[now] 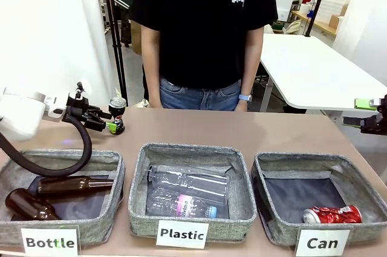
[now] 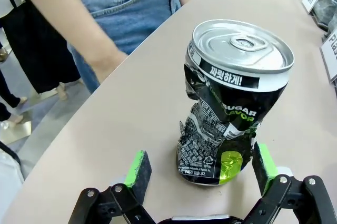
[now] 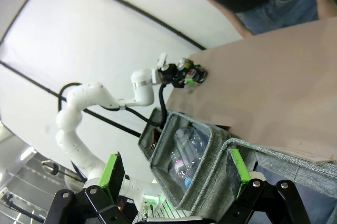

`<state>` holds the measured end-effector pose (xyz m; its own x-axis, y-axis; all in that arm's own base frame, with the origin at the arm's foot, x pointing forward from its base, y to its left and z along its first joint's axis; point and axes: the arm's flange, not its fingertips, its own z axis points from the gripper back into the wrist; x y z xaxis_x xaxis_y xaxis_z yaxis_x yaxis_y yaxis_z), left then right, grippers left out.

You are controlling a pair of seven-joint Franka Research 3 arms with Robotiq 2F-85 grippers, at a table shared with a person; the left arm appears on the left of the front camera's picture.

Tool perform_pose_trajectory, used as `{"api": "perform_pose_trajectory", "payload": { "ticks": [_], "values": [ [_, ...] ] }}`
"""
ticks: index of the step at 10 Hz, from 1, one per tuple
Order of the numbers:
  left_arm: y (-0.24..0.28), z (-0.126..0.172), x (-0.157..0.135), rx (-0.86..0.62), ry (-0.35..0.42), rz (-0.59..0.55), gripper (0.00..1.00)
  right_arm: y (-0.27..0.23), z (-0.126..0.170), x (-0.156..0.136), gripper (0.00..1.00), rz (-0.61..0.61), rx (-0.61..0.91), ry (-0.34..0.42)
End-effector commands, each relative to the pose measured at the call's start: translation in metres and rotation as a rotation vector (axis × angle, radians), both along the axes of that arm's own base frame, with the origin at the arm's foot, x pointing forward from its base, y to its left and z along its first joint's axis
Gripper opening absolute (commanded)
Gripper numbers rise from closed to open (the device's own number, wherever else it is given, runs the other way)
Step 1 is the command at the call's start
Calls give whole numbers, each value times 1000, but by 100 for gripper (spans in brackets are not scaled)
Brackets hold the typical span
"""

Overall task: Sort the can waste into the basket.
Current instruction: Pick up the can waste from the table and place it in the right Fabric basket.

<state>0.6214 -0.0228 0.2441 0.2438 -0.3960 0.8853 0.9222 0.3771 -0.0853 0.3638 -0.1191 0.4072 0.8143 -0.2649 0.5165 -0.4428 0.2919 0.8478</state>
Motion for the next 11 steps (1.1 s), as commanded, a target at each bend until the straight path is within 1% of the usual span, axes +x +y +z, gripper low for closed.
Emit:
{"api": "perform_pose_trajectory", "payload": {
  "ticks": [1,3,4,7,8,11],
  "values": [
    [-3,0,-4,-9,5,14,100,-2,2,0,100,9,-3,-15],
    [-5,0,-4,-5,5,9,100,-2,2,0,100,9,-3,-15],
    [-6,2,-5,-8,-11,11,100,-2,2,0,100,9,-3,-15],
    [-6,6,-9,-13,-23,7,100,-2,2,0,100,9,-3,-15],
    [-5,9,-14,-16,-42,9,100,-2,2,0,100,9,-3,-15],
    [-5,11,-17,-34,-49,18,100,-2,2,0,100,9,-3,-15]
  ]
}}
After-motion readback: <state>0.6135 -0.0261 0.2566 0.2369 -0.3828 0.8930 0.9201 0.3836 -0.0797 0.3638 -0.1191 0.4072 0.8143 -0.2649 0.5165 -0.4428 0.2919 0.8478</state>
